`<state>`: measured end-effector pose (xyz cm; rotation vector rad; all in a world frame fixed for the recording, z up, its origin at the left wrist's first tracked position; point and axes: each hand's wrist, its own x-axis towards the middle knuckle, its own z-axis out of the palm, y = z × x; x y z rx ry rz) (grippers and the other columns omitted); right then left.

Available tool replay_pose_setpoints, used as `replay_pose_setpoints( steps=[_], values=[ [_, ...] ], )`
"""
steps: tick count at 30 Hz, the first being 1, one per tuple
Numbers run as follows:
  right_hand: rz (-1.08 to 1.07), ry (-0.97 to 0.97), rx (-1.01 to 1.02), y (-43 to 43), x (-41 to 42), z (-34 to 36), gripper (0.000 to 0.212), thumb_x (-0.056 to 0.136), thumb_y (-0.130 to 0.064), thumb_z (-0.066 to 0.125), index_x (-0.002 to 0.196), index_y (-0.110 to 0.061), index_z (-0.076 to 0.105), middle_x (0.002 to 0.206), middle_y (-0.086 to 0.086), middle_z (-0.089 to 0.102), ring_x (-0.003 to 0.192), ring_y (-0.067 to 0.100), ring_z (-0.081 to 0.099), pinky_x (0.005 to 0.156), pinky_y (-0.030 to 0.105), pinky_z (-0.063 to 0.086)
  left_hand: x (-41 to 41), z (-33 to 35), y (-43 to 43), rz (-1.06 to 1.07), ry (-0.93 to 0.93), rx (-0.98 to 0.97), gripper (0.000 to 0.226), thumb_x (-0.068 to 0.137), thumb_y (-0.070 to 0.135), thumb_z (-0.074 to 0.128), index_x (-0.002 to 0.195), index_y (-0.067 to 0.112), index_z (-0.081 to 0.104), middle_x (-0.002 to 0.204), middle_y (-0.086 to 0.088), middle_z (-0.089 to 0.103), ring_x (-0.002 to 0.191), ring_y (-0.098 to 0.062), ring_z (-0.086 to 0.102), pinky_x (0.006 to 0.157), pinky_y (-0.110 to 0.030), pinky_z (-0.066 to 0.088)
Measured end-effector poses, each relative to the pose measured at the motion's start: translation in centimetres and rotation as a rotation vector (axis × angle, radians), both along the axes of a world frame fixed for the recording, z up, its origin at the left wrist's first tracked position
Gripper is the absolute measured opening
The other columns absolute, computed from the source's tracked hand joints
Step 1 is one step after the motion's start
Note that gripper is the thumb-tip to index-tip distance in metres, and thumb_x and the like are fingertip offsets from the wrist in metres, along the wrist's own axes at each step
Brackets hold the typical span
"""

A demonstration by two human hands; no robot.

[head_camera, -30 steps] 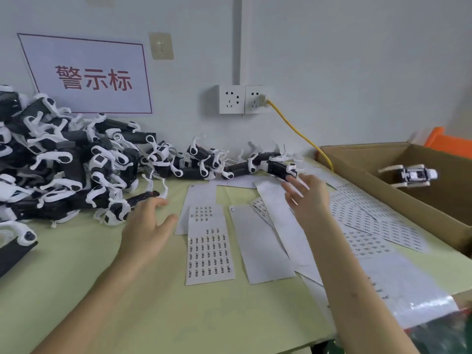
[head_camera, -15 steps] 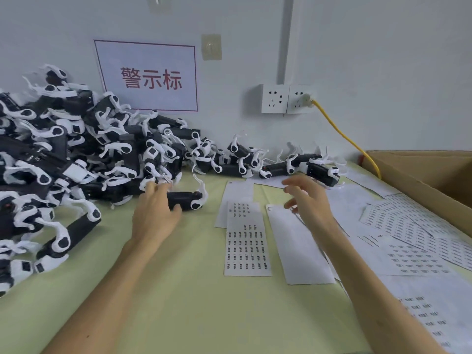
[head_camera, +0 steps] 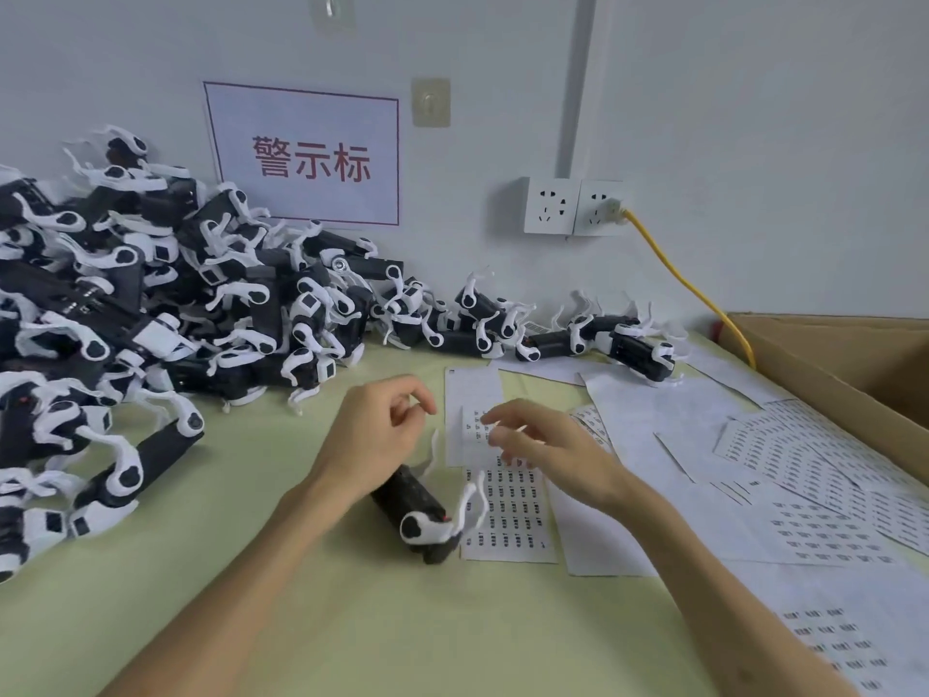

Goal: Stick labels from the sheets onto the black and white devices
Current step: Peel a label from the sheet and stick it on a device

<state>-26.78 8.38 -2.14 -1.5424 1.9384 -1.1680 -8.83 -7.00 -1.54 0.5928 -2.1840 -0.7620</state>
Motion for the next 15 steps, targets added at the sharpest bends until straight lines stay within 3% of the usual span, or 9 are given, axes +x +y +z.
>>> replay_pose_setpoints(
  steps=[3,6,10,12,15],
  values=[
    [0.069,-0.017,0.012,-0.2,1.4,-0.1,0.020,0.101,-0.044,0.059,0.111,-0.031,0.070,0.106,-0.011,0.070,0.099,0.013,0.067,0.092,0.038,0.054,-0.8,-0.2,1.4,-0.041,-0.006,0.071,0.030,0.091,-0.001,0.060,0.077,0.024,0.070,0.045,0.005,0.038,0.045,-0.009,0.033,0.049,-0.019,0.030],
    [0.157,-0.157,0.020,-0.1,2.5,0.1,0.045,0.093,-0.062,0.050,0.114,-0.029,0.071,0.110,-0.009,0.071,0.105,0.015,0.068,0.100,0.042,0.050,-1.1,-0.3,1.0,0.018,0.065,0.226,0.028,0.092,0.001,0.060,0.079,0.023,0.071,0.048,0.003,0.044,0.045,-0.010,0.035,0.048,-0.021,0.030],
    [0.278,-0.396,0.059,0.2,2.7,0.4,0.066,0.094,-0.068,0.036,0.127,-0.020,0.066,0.127,0.004,0.068,0.102,0.018,0.067,0.089,0.035,0.051,-1.0,-0.6,0.2,0.103,0.239,0.505,0.027,0.093,-0.001,0.057,0.081,0.019,0.072,0.052,0.004,0.041,0.046,-0.014,0.032,0.047,-0.026,0.026],
    [0.278,-0.442,0.021,0.2,2.6,0.5,0.068,0.090,-0.064,0.047,0.138,-0.018,0.058,0.136,0.006,0.064,0.108,0.019,0.065,0.090,0.039,0.055,-0.9,-0.6,0.2,0.126,0.306,0.617,0.025,0.095,-0.001,0.056,0.083,0.016,0.070,0.050,0.006,0.040,0.043,-0.014,0.034,0.044,-0.025,0.025],
    [0.260,-0.400,-0.063,0.3,2.6,0.3,0.083,0.077,-0.051,0.073,0.151,-0.037,0.038,0.143,-0.006,0.056,0.118,0.020,0.066,0.094,0.042,0.058,-0.8,-0.4,0.4,0.132,0.342,0.757,0.022,0.096,0.001,0.054,0.085,0.013,0.068,0.046,0.007,0.039,0.040,-0.011,0.038,0.047,-0.024,0.028]
  ],
)
